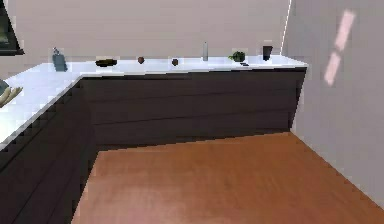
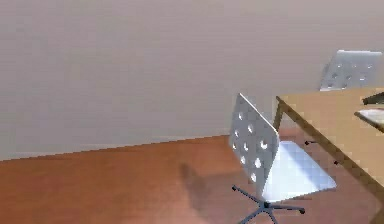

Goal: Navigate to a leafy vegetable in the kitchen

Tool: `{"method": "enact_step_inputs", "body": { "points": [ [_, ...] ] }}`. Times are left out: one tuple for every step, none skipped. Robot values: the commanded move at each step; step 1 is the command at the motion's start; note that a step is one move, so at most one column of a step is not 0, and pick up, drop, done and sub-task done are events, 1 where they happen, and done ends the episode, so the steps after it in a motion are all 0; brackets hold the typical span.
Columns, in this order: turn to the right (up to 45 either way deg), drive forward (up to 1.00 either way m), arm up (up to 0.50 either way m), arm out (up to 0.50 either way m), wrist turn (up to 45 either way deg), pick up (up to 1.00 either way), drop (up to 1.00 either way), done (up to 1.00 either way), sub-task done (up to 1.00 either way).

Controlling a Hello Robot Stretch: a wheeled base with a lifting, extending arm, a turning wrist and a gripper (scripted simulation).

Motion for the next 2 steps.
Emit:
{"method": "enact_step_inputs", "body": {
  "points": [
    [-24.0, 0.00, 0.00, 0.00, 0.0, 0.00, 0.00, 0.00, 0.00],
    [0.0, 0.20, 0.00, 0.00, 0.0, 0.00, 0.00, 0.00, 0.00]
  ]
}}
